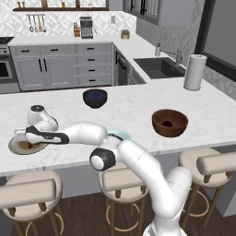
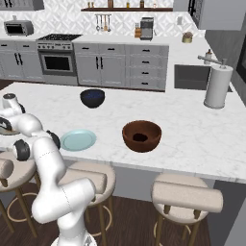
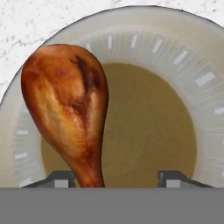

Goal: Pick the chicken drumstick and avocado from their plates and place them in the bowl. Then put the bowl in the fridge.

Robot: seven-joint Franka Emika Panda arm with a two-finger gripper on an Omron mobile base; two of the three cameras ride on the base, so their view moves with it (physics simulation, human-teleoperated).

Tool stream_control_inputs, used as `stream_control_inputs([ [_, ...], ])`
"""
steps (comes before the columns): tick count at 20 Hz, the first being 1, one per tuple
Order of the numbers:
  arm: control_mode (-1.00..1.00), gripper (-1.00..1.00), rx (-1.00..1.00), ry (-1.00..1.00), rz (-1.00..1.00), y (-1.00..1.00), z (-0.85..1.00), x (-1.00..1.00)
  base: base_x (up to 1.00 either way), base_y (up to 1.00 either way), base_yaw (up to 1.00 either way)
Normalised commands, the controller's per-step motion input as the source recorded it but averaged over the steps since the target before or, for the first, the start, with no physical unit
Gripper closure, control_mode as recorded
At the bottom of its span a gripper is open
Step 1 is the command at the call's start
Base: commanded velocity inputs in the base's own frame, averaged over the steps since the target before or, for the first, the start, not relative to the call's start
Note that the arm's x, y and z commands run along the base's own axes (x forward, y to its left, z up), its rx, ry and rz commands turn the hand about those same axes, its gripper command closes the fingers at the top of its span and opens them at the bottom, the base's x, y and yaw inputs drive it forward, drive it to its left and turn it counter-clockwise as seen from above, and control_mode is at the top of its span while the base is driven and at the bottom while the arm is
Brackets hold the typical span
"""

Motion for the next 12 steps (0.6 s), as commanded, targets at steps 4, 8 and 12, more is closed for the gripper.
stream_control_inputs([
  [4,-1.0,1.0,-0.13,0.07,0.02,0.11,-0.29,0.0,0.0,0.0,0.0],
  [8,-1.0,1.0,-0.15,0.05,0.04,0.0,-0.36,-0.05,0.0,0.0,0.0],
  [12,-1.0,1.0,-0.14,0.05,0.03,-0.06,-0.2,-0.09,0.0,0.0,0.0],
])
